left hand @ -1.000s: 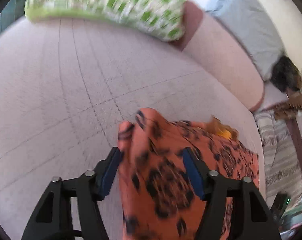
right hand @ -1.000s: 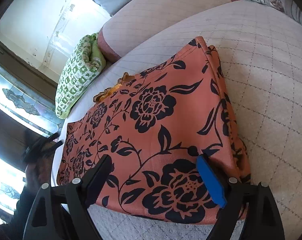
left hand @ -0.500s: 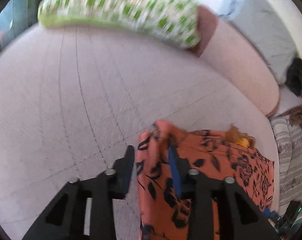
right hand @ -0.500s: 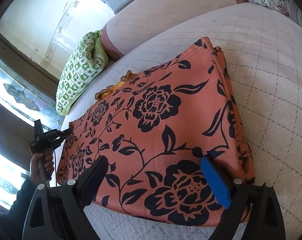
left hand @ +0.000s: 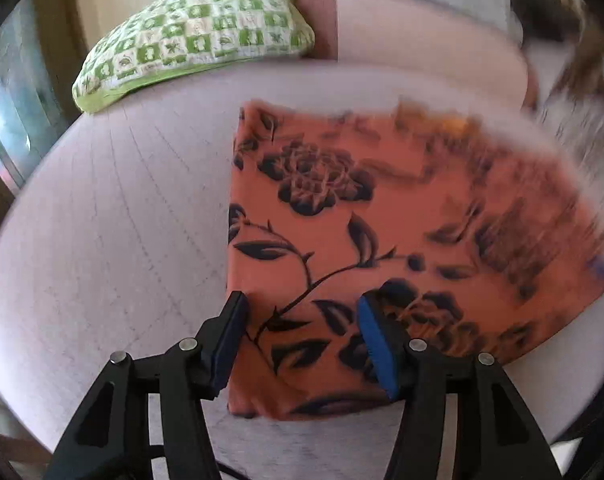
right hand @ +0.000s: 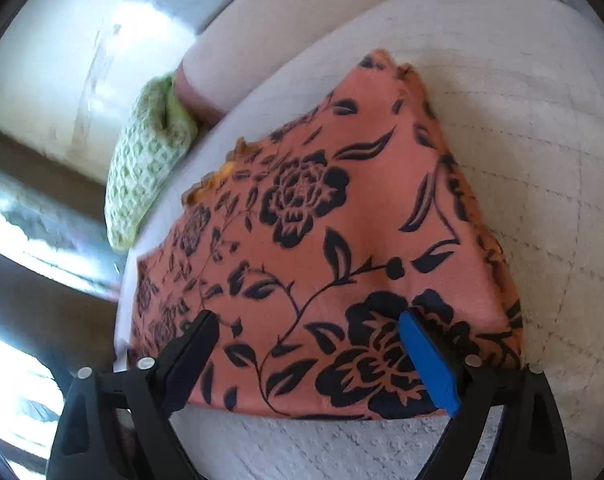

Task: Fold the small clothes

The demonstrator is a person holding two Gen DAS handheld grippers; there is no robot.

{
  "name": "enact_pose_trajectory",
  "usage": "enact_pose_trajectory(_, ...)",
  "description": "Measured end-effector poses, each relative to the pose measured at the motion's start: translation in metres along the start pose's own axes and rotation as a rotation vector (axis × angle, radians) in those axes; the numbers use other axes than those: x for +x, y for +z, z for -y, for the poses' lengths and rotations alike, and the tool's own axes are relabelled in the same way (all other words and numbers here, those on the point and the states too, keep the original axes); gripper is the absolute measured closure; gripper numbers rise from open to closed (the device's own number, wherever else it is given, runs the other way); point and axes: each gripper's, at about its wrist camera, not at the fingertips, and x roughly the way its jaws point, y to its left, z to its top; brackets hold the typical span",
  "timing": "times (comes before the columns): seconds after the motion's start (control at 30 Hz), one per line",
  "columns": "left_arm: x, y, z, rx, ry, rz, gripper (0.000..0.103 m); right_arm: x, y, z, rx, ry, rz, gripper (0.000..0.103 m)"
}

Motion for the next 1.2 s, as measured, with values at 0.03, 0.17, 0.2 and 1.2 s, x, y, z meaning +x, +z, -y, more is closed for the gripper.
enact_pose_trajectory(0.03, -0.006, 0.002, 0.004, 0.020, 0.013, 0.013, 0.045, -0.007, 0.000, -0.008, -0.009, 0.024, 0.011, 0.010)
enact_pose_trajectory(0.17, -0.032, 0.010, 0.006, -0.044, -0.022, 0.046, 0.044, -0.018, -0.005, -0.027, -0.088, 0.046, 0.042, 0.010)
enact_pose_trajectory(0.2, -0.038, 0.011, 0.007, -0.056, -0.021, 0.054, 0.042, -0.009, -0.007, -0.020, -0.073, 0.008, 0.014, 0.009)
enact_pose_trajectory(1.2, -0.020, 0.011, 0.005, -0.136, 0.027, -0.031, 0.034, 0.025, 0.003, -0.075, -0.170, -0.033, -0.053, 0.009)
